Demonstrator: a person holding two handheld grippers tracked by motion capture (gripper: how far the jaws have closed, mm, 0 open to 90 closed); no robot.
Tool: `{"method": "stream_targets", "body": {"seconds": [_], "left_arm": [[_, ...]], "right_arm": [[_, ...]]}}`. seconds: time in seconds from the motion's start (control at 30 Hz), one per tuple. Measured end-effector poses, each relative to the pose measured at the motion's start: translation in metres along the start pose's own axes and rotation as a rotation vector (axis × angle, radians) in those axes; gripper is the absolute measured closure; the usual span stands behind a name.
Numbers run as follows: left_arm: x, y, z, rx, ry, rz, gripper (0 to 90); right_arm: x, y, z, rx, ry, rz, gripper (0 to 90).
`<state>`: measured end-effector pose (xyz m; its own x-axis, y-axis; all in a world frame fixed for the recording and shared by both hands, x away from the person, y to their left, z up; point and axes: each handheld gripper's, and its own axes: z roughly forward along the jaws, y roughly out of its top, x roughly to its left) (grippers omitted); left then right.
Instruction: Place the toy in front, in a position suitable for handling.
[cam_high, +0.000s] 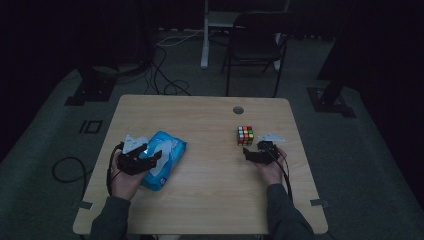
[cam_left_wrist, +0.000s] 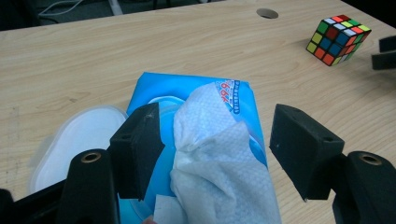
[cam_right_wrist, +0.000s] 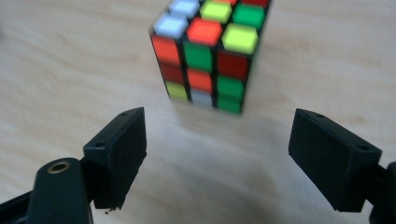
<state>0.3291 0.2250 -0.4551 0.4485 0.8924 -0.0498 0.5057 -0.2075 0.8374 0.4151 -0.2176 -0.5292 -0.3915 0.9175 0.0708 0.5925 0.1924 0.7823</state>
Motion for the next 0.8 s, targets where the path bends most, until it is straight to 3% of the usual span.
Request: {"method": "stream_targets", "body": {"seconds": [0.17, 0.43, 0.8], "left_arm": [[0.002, -0.002, 0.000, 0.001, 0.002, -0.010, 35.0], [0.005, -0.003, -0.002, -0.008, 0.010, -0.025, 35.0], [0.008, -0.005, -0.002, -0.013, 0.013, -0.042, 35.2]], "right_arm": [[0.007, 0.024, 0.005, -0.039, -0.020, 0.014, 18.4], [0.010, 0.052, 0.019, -0.040, -0.045, 0.019, 19.3], [0.007, 0.062, 0.047, 0.075, -0.086, 0.069, 27.5]]}}
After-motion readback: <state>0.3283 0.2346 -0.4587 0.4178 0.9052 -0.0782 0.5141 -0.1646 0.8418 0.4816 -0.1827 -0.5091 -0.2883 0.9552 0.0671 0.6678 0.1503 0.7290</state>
